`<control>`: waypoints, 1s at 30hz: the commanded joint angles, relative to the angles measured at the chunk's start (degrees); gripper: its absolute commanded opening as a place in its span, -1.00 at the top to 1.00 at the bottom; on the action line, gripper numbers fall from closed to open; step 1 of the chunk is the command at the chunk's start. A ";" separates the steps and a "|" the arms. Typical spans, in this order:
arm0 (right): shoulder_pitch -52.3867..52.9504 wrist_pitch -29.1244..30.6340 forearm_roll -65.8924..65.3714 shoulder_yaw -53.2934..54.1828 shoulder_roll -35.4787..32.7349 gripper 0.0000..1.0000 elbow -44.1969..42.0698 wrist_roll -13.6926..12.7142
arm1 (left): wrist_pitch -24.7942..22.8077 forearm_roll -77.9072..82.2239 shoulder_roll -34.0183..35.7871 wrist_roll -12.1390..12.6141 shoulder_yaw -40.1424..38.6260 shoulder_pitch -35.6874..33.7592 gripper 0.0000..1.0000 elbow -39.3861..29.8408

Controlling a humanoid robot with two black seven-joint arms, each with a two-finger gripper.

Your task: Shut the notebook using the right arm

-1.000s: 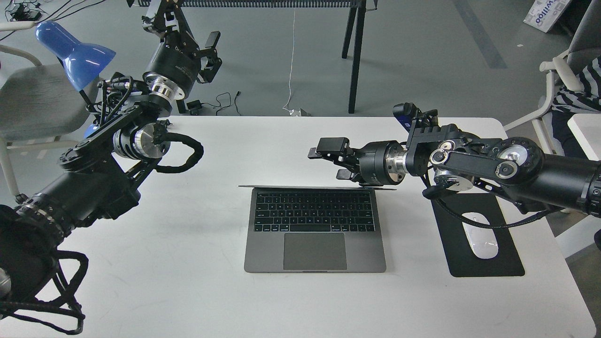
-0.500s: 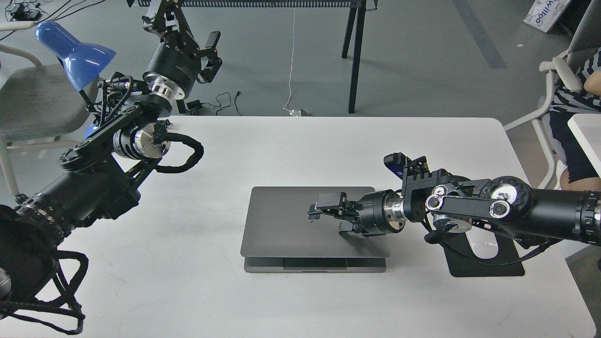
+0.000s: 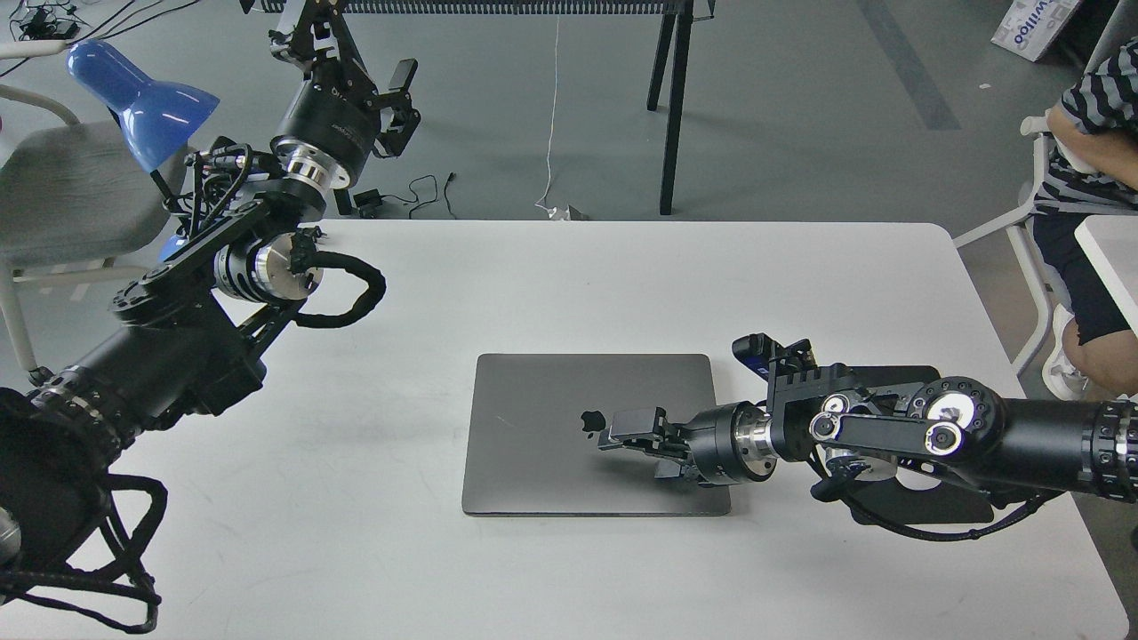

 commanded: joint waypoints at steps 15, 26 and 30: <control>5.59 0.02 0.36 17.08 -3.16 -1.00 0.32 0.08 | 0.00 0.00 0.00 0.00 0.00 0.00 -1.00 -0.03; 3.85 0.55 3.16 49.60 -3.17 -1.00 -13.73 0.78 | 0.00 0.00 0.00 0.00 0.00 0.00 -1.00 0.05; 1.29 2.30 9.14 55.07 -0.88 -1.00 -18.48 0.78 | 0.00 0.00 0.00 0.00 0.09 0.00 -1.00 0.05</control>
